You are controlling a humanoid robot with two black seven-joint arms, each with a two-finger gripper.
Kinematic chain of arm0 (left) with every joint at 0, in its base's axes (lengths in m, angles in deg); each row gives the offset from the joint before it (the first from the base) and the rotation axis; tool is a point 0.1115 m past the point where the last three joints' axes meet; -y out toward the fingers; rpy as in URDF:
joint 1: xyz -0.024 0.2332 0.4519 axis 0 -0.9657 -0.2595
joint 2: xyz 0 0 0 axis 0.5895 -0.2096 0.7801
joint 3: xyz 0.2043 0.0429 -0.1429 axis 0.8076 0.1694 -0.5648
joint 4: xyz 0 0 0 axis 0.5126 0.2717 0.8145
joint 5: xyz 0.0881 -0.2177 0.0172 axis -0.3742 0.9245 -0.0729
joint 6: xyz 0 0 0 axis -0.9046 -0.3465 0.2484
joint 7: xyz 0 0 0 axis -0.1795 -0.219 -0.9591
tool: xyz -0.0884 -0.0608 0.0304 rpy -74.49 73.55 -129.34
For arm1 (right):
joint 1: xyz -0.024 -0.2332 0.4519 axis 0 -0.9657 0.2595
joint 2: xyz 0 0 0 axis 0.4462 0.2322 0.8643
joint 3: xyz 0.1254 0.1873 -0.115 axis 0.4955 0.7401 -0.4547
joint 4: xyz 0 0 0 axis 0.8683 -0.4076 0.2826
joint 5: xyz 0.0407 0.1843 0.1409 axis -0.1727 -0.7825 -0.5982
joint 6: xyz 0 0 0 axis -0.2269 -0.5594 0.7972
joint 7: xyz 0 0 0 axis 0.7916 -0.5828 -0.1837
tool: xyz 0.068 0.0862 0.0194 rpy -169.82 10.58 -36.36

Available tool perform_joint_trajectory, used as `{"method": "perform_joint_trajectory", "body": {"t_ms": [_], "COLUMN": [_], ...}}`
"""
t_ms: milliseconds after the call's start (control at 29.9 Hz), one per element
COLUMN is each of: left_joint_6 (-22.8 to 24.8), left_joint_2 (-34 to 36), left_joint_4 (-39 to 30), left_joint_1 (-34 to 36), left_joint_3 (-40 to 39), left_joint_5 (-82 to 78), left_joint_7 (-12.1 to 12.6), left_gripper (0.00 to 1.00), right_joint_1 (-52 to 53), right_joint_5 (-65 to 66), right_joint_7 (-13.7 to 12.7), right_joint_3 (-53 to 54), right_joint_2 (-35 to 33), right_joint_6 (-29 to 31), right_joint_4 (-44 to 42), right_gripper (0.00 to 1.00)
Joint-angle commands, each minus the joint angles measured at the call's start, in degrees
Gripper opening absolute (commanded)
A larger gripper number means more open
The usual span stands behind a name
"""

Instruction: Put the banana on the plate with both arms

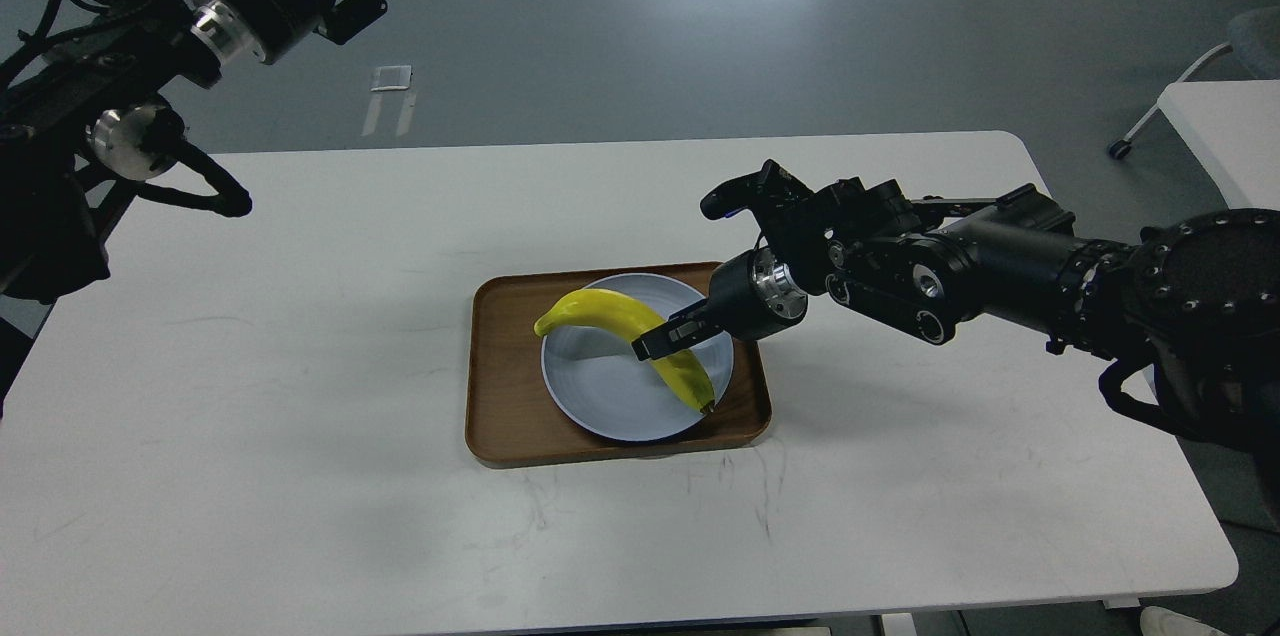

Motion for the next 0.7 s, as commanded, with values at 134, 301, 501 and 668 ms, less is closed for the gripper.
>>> {"method": "perform_joint_trajectory", "body": {"t_ms": [134, 301, 501, 668], "left_joint_6": [0.0, 0.0, 0.0, 0.0], "left_joint_2": [0.2, 0.1, 0.2, 0.5], "left_joint_4": [0.0, 0.0, 0.0, 0.1], "left_joint_1": [0.0, 0.0, -0.1, -0.1], "left_joint_3": [0.0, 0.0, 0.0, 0.0], "left_joint_5": [0.0, 0.0, 0.0, 0.0], "left_joint_7": [-0.1, -0.1, -0.1, -0.1], "left_gripper": [0.99, 0.99, 0.99, 0.99], "right_joint_1": [0.0, 0.0, 0.0, 1.2], "right_joint_5": [0.0, 0.1, 0.0, -0.3], "right_joint_7": [0.0, 0.0, 0.0, 0.0], "right_joint_3": [0.0, 0.0, 0.3, 4.1], "right_joint_2": [1.1, 1.3, 1.0, -2.6], "right_joint_6": [0.0, 0.0, 0.0, 0.0], "right_joint_4": [-1.4, -1.6, -1.6, -2.0], "right_gripper": [0.51, 0.67, 0.91, 0.96]}}
